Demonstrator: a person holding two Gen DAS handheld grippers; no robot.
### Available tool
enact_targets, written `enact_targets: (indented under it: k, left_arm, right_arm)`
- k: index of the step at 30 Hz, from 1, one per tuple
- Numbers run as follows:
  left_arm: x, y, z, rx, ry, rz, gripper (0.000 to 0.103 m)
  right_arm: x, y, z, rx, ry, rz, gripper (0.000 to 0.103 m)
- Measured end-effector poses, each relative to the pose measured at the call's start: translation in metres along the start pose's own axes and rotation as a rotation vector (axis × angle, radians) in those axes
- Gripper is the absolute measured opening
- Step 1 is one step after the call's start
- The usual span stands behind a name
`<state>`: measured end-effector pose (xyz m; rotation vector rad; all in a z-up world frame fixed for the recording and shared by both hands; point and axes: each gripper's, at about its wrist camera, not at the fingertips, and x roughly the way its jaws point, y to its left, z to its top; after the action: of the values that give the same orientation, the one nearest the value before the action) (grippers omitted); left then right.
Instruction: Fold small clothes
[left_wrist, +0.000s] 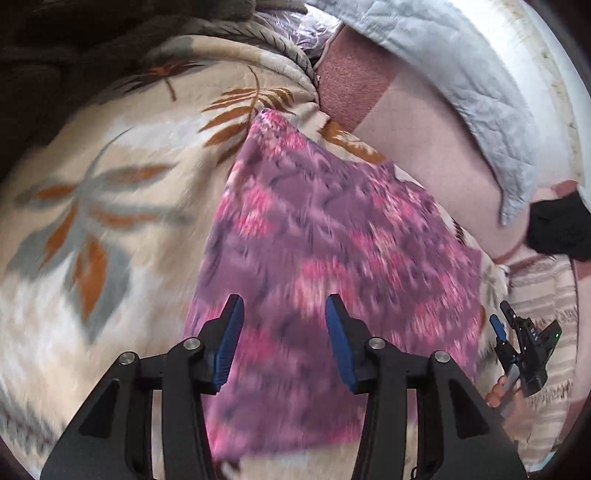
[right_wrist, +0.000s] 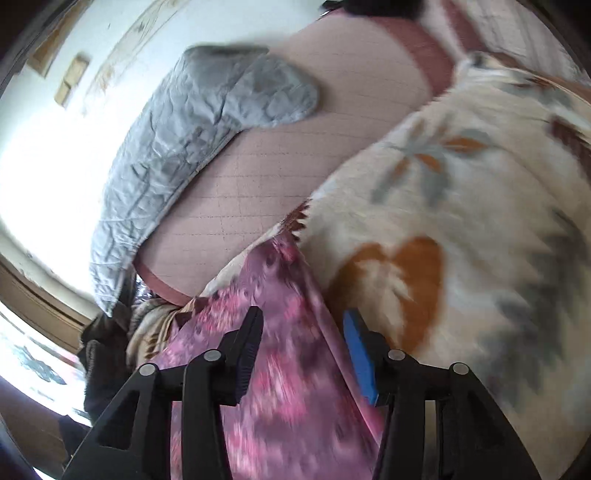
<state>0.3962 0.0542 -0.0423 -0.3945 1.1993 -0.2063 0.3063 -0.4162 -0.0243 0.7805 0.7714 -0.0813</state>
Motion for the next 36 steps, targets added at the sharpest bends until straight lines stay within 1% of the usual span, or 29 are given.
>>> enact_targets:
  k: [1, 3, 4, 5, 6, 7, 8, 9, 10, 11, 12, 13, 14, 15, 16, 17, 18, 19, 20, 21, 22, 23, 24, 25, 28, 30, 32, 34, 36]
  left_arm:
    - [0.006, -0.001, 0.006, 0.004, 0.001, 0.002, 0.044]
    - [0.018, -0.007, 0.016, 0.012, -0.003, 0.01, 0.044]
    - [0.023, -0.01, 0.022, 0.02, -0.007, 0.009, 0.044]
    - [0.026, -0.011, 0.025, 0.027, -0.013, 0.005, 0.044]
    - [0.03, -0.013, 0.027, 0.037, -0.021, 0.006, 0.044]
    - [0.034, -0.013, 0.029, 0.047, -0.028, 0.014, 0.044]
    - [0.039, -0.013, 0.03, 0.055, -0.032, 0.026, 0.044]
    - [0.045, -0.011, 0.03, 0.06, -0.039, 0.035, 0.044]
    - [0.047, -0.011, 0.03, 0.065, -0.054, 0.037, 0.044]
    - [0.047, -0.013, 0.03, 0.076, -0.067, 0.045, 0.044]
    - [0.047, -0.016, 0.031, 0.083, -0.065, 0.057, 0.044]
    - [0.045, -0.018, 0.031, 0.088, -0.062, 0.067, 0.044]
    - [0.041, -0.021, 0.031, 0.093, -0.056, 0.071, 0.044]
    - [0.037, -0.022, 0.029, 0.093, -0.053, 0.062, 0.044]
    - [0.03, -0.022, 0.026, 0.088, -0.059, 0.037, 0.044]
    - [0.022, -0.022, 0.02, 0.08, -0.08, 0.006, 0.044]
    - [0.018, -0.021, 0.015, 0.076, -0.097, -0.001, 0.046]
    - [0.018, -0.021, 0.01, 0.073, -0.109, 0.01, 0.048]
    - [0.024, -0.02, 0.004, 0.072, -0.099, 0.04, 0.05]
    - [0.031, -0.019, -0.001, 0.074, -0.077, 0.064, 0.049]
    - [0.034, -0.024, -0.008, 0.112, -0.1, 0.095, 0.049]
    - [0.033, -0.03, -0.012, 0.148, -0.117, 0.126, 0.049]
    - [0.032, -0.037, -0.015, 0.183, -0.112, 0.167, 0.049]
    - [0.03, -0.042, -0.018, 0.203, -0.101, 0.19, 0.049]
    - [0.021, -0.046, -0.024, 0.21, -0.09, 0.178, 0.049]
    - [0.016, -0.044, -0.029, 0.203, -0.087, 0.179, 0.049]
    - [0.011, -0.04, -0.035, 0.191, -0.083, 0.186, 0.049]
    - [0.009, -0.038, -0.039, 0.184, -0.075, 0.196, 0.049]
    - [0.007, -0.039, -0.043, 0.19, -0.071, 0.212, 0.049]
  right_arm:
    - [0.004, -0.008, 0.002, 0.003, 0.013, -0.008, 0.049]
    - [0.034, -0.008, 0.009, 0.026, 0.056, -0.034, 0.05]
    - [0.044, -0.007, 0.011, 0.032, 0.075, -0.02, 0.049]
    - [0.05, -0.003, 0.013, 0.016, 0.089, 0.009, 0.037]
    - [0.049, 0.006, 0.014, -0.046, 0.067, 0.025, 0.003]
    - [0.044, 0.013, 0.014, -0.101, 0.031, 0.013, 0.005]
    - [0.041, 0.016, 0.015, -0.129, -0.004, -0.006, 0.005]
    - [0.046, 0.011, 0.016, -0.12, -0.001, -0.059, 0.005]
    - [0.057, 0.003, 0.015, -0.096, 0.051, -0.102, 0.005]
    - [0.067, -0.004, 0.012, -0.079, 0.109, -0.122, 0.005]
    - [0.066, -0.006, 0.011, -0.079, 0.1, -0.109, 0.004]
    - [0.055, -0.001, 0.011, -0.098, 0.062, -0.115, 0.006]
    - [0.046, 0.004, 0.011, -0.115, 0.032, -0.146, 0.016]
    - [0.037, 0.011, 0.01, -0.135, -0.001, -0.163, 0.016]
    - [0.021, 0.017, 0.005, -0.163, -0.048, -0.095, 0.016]
    - [0.012, 0.021, 0.0, -0.182, -0.073, -0.04, 0.017]
    - [0.007, 0.025, -0.003, -0.2, -0.075, -0.013, 0.021]
    - [0.004, 0.027, -0.01, -0.22, -0.064, 0.005, 0.025]
    - [0.007, 0.027, -0.018, -0.24, -0.041, 0.005, 0.034]
    - [0.016, 0.024, -0.028, -0.261, 0.014, -0.049, 0.04]
    - [0.029, 0.02, -0.034, -0.265, 0.09, -0.106, 0.041]
    - [0.032, 0.017, -0.039, -0.273, 0.109, -0.125, 0.037]
    - [0.022, 0.019, -0.04, -0.285, 0.062, -0.117, 0.038]
    - [0.01, 0.021, -0.039, -0.28, 0.05, -0.112, 0.041]
    - [-0.018, 0.026, -0.044, -0.287, 0.028, -0.061, 0.041]
    - [-0.038, 0.028, -0.055, -0.325, 0.004, -0.048, 0.041]
    - [-0.049, 0.026, -0.069, -0.348, 0.009, -0.036, 0.041]
    - [-0.045, 0.024, -0.088, -0.385, 0.053, -0.076, 0.042]
    - [-0.033, 0.014, -0.101, -0.401, 0.144, -0.138, 0.043]
